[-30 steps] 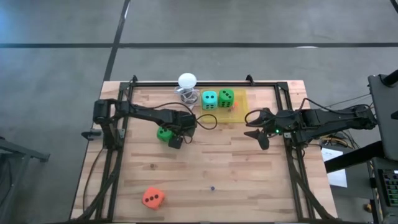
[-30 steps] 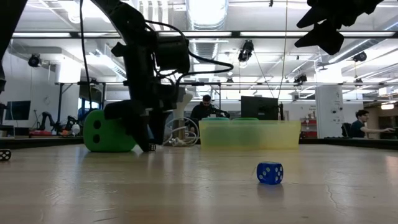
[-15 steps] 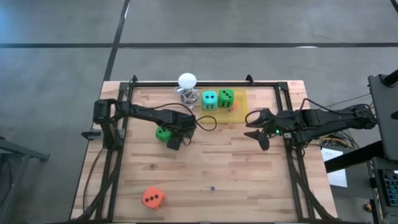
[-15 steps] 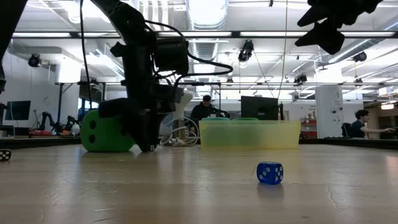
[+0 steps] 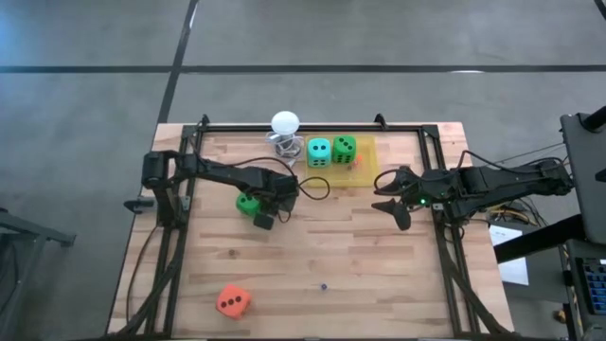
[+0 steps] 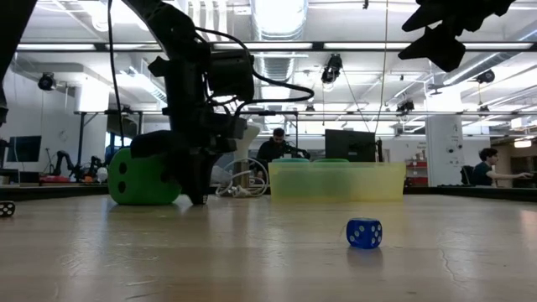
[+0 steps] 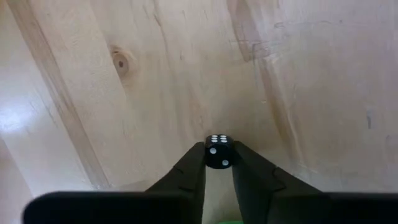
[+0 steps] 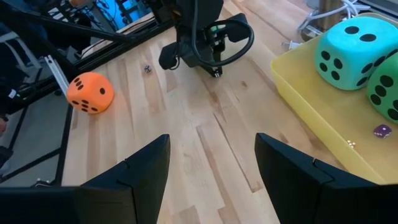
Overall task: Pick & Place Dice
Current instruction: Put the top small black dice into the yellow bin
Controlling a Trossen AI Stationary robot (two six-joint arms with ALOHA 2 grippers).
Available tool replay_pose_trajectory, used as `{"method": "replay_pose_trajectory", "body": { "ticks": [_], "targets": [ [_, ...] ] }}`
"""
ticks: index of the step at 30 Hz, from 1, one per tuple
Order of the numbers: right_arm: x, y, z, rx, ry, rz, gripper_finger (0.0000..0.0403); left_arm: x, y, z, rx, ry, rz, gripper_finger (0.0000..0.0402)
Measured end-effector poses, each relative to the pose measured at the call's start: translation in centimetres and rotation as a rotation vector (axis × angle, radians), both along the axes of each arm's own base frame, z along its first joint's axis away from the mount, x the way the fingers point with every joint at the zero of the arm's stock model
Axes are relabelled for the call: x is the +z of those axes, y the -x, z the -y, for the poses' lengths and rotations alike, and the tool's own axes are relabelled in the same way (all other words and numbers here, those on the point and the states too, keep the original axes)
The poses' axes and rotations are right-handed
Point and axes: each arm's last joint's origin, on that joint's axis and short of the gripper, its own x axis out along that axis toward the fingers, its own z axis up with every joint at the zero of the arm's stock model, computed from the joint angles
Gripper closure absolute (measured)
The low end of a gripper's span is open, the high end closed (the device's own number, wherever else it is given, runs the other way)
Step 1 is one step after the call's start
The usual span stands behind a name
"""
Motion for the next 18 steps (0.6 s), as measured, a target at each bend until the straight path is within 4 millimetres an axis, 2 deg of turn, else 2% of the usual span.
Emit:
{"method": "replay_pose_trajectory", "body": {
  "ticks": [11, 18],
  "targets": [
    [0.0, 0.0, 0.0, 0.0, 0.0, 0.001, 0.0175, 0.4, -0.4, 0.0, 0.058, 0.009, 0.02, 0.0356],
    [0.0, 0.0, 0.0, 0.001, 0.0, 0.003, 0.0175, 3.3, -1.3, -0.2, 0.087, 0.005, 0.119, 0.0356]
  ]
}}
